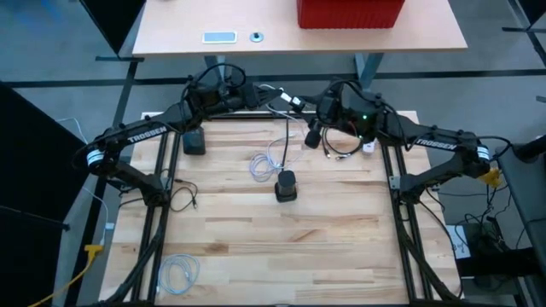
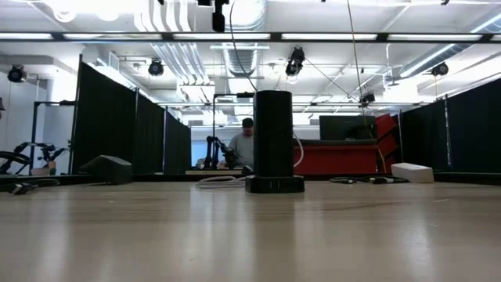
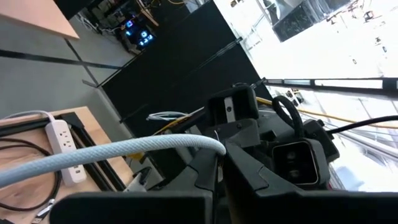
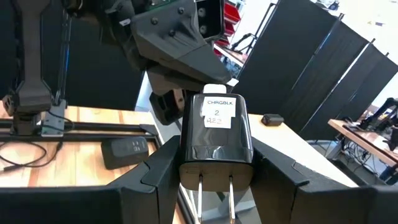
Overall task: Insert USB
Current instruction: Insert the white charger cable into the black charger adapter
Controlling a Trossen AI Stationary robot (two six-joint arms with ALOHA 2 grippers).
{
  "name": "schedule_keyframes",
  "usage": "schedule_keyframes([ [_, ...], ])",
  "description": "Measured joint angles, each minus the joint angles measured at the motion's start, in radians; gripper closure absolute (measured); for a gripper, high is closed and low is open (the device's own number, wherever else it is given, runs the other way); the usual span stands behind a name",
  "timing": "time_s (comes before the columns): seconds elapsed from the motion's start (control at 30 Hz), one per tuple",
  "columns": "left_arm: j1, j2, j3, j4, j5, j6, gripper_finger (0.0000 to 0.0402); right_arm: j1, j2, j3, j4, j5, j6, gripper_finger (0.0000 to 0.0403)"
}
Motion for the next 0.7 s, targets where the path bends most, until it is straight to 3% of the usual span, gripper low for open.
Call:
schedule_keyframes([
  [0.7, -0.010, 0.000, 0.000, 0.021, 0.003, 0.012, 0.0400, 0.000, 0.000, 0.000, 0.014, -0.023, 0.010, 0.0257],
])
